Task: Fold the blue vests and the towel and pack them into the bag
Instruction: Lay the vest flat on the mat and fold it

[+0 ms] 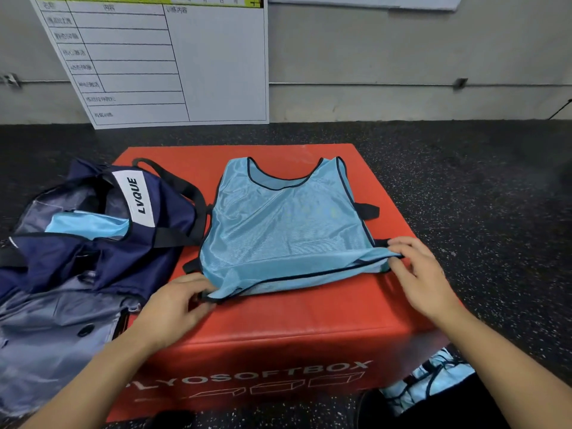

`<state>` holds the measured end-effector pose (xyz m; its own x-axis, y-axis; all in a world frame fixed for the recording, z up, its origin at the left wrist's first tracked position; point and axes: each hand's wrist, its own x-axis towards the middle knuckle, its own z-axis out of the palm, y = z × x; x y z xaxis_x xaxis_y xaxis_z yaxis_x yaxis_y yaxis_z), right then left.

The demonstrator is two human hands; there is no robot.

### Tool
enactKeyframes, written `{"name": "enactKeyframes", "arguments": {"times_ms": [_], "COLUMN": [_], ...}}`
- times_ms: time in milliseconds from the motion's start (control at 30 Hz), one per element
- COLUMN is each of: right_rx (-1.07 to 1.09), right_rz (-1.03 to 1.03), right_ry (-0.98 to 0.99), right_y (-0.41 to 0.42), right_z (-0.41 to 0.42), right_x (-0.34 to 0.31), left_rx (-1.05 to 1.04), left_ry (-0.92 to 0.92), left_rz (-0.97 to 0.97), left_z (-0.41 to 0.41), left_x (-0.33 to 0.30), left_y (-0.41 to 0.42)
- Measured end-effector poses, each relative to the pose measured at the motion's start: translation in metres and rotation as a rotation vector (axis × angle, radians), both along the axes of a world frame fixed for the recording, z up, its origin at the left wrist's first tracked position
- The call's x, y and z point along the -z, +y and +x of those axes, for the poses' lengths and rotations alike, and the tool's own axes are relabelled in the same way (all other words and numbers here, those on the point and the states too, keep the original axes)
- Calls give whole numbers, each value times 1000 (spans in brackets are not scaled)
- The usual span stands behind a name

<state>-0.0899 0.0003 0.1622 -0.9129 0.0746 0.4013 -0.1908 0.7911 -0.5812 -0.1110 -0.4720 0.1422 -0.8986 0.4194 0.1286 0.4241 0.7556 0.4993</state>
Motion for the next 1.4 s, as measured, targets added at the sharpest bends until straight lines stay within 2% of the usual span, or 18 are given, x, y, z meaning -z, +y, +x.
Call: {"name": "enactKeyframes", "arguments": {"times_ms": [100, 333, 467, 567, 667, 800, 967, 1000, 1067, 1133, 1167, 1200, 1267, 1400], "right_rx": [-13, -39, -23, -35, 7, -47, -295, -333, -361, -295, -256, -213, -159, -95], "right_rz": [-30, -657, -803, -819, -748, -625, -521, -459, -157, 102, 137, 117, -70, -397], "right_ry": [61, -57, -107, -177, -324, -348, -504, -542, -561, -459, -389, -335, -297, -230], "right_y": [-6, -21, -21, -17, -13, -10, -6, -5, 1, 8, 13, 15, 13, -4], "right_z": [-2, -14, -23, -29, -33, -29, -13, -10, -7, -11, -15, -19, -26, -37], "right_x": [-8, -21, -18, -11, -4, -15, -27, -29, -23, -12, -5, -1, 0, -7], "left_rx": [-141, -339, -464, -517, -528, -287, -36, -28, -19, -24, -22, -30, -93, -270], "left_ry": [33, -193, -276, -300, -311, -301, -360, -351, -346, -329, -315, -287, -236, -156], "left_rz": [139, 571, 680, 682, 595, 550, 266, 219, 154, 123, 128, 138, 195, 526], "left_z": [-5, -13, -25, -34, -36, -39, -37, -37, -38, -38, -38, -39, -42, -56], "left_x": [-7, -40, -26, -15, -16, -19, -25, -25, -22, -21, -20, -18, -15, -6], "left_y": [11, 34, 37, 32, 35, 30, 17, 14, 9, 7, 7, 7, 12, 23]}}
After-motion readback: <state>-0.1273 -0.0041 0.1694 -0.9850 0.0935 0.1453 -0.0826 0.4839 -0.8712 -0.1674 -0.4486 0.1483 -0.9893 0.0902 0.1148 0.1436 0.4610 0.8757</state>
